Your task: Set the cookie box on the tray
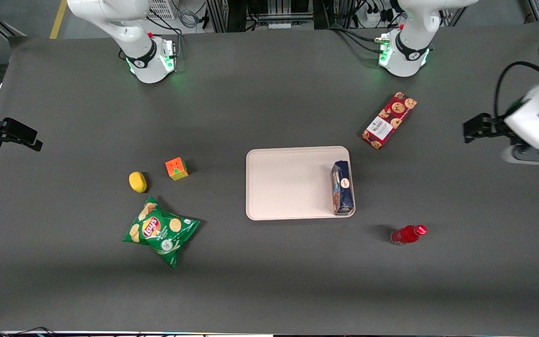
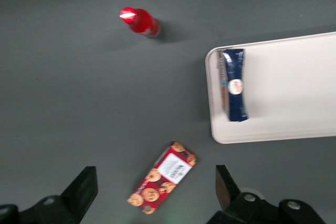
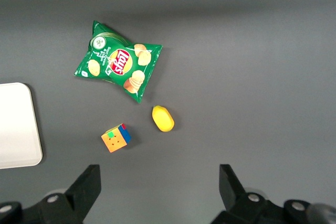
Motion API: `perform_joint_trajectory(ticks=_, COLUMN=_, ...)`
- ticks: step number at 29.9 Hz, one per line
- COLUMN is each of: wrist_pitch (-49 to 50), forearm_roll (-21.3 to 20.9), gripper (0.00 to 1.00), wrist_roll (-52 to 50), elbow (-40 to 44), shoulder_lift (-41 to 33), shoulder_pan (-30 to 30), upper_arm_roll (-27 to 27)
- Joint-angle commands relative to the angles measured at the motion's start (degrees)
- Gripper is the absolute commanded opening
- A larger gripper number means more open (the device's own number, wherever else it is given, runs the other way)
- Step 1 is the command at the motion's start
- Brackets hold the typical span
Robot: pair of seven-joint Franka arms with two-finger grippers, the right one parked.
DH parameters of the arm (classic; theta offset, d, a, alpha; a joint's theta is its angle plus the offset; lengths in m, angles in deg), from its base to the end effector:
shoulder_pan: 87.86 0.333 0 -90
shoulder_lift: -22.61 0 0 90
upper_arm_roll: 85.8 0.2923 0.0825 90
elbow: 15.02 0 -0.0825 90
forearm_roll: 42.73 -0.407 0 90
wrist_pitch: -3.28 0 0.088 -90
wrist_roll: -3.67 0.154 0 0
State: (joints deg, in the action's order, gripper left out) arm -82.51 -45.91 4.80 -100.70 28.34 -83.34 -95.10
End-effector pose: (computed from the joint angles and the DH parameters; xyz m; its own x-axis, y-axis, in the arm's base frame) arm 0.5914 -0.0369 0.5270 0.9903 -0.0993 -0.0973 -0.1033 -0.9939 -0.0374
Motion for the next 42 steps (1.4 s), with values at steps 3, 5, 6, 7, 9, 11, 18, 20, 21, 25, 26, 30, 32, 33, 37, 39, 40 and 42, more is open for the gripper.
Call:
perform_joint_trajectory(ticks=3, wrist_pitch=-7.2, forearm_roll=0.6, gripper=1.00, wrist_roll=0.3, elbow=-12.2, shoulder_lift=-8.6, shoulder_pan=-0.9, upper_arm_roll=0.5)
perform_joint_trajectory(ticks=5, wrist_pitch=-7.6, forearm_roll=0.9, gripper=1.00, wrist_roll=0.3, elbow=-12.8, shoulder_lift=-8.8, shoulder_pan=-0.8, upper_arm_roll=0.7)
perform_joint_trajectory(ticks=6, wrist_pitch=-7.9, forearm_roll=1.1, gripper=1.00, wrist_roll=0.3, elbow=-13.1, shoulder_lift=-8.9, shoulder_pan=-0.8, upper_arm_roll=0.7)
perform_joint_trajectory(ticks=7, wrist_pitch=-8.1, forearm_roll=1.2, gripper=1.00, wrist_roll=0.3, elbow=-13.2, shoulder_lift=-9.0, shoulder_pan=-0.8, upper_arm_roll=0.7)
perform_joint_trajectory(ticks=9, wrist_pitch=-8.6, forearm_roll=1.2, gripper=1.00, wrist_roll=0.3, elbow=-13.3, shoulder_lift=-9.0, shoulder_pan=-0.8, upper_arm_roll=0.8)
perform_joint_trajectory(ticks=11, wrist_pitch=-9.0, forearm_roll=1.4, gripper=1.00, wrist_roll=0.4, elbow=-13.7, shoulder_lift=-8.9, shoulder_pan=-0.8, upper_arm_roll=0.9)
perform_joint_trajectory(ticks=18, wrist_pitch=-10.6, forearm_roll=2.0, gripper=1.00, wrist_roll=0.9, elbow=-16.2, shoulder_lift=-8.9, shoulder_pan=-0.9, upper_arm_roll=2.1)
perform_joint_trajectory(ticks=20, wrist_pitch=-10.5, forearm_roll=2.9, gripper=1.00, wrist_roll=0.8, elbow=-15.8, shoulder_lift=-8.5, shoulder_pan=-1.2, upper_arm_roll=2.1)
perform_joint_trajectory(ticks=21, wrist_pitch=-10.5, forearm_roll=3.1, gripper=1.00, wrist_roll=0.7, elbow=-15.9, shoulder_lift=-8.5, shoulder_pan=-1.2, upper_arm_roll=2.1)
perform_joint_trajectory(ticks=25, wrist_pitch=-10.6, forearm_roll=3.1, gripper=1.00, wrist_roll=0.9, elbow=-15.7, shoulder_lift=-8.3, shoulder_pan=-1.4, upper_arm_roll=2.1)
perform_joint_trajectory(ticks=26, wrist_pitch=-10.8, forearm_roll=2.9, gripper=1.00, wrist_roll=1.0, elbow=-15.5, shoulder_lift=-8.2, shoulder_pan=-1.4, upper_arm_roll=2.1)
perform_joint_trajectory(ticks=30, wrist_pitch=-12.8, forearm_roll=2.7, gripper=1.00, wrist_roll=1.2, elbow=-15.6, shoulder_lift=-6.8, shoulder_pan=-1.4, upper_arm_roll=2.1)
perform_joint_trajectory(ticks=32, wrist_pitch=-14.3, forearm_roll=2.7, gripper=1.00, wrist_roll=1.2, elbow=-15.5, shoulder_lift=-5.6, shoulder_pan=-1.4, upper_arm_roll=2.0)
perform_joint_trajectory(ticks=33, wrist_pitch=-15.2, forearm_roll=3.0, gripper=1.00, wrist_roll=1.2, elbow=-15.6, shoulder_lift=-4.9, shoulder_pan=-1.4, upper_arm_roll=1.9)
perform_joint_trajectory(ticks=37, wrist_pitch=-16.0, forearm_roll=3.3, gripper=1.00, wrist_roll=1.0, elbow=-15.5, shoulder_lift=-4.6, shoulder_pan=-2.1, upper_arm_roll=1.7)
perform_joint_trajectory(ticks=39, wrist_pitch=-16.0, forearm_roll=3.3, gripper=1.00, wrist_roll=0.6, elbow=-15.5, shoulder_lift=-4.6, shoulder_pan=-2.3, upper_arm_roll=1.6)
perform_joint_trajectory(ticks=40, wrist_pitch=-16.0, forearm_roll=3.3, gripper=1.00, wrist_roll=0.5, elbow=-15.5, shoulder_lift=-4.6, shoulder_pan=-2.3, upper_arm_roll=1.5)
perform_joint_trajectory(ticks=42, wrist_pitch=-15.8, forearm_roll=3.3, gripper=1.00, wrist_roll=0.7, elbow=-15.5, shoulder_lift=-4.6, shoulder_pan=-2.3, upper_arm_roll=1.5)
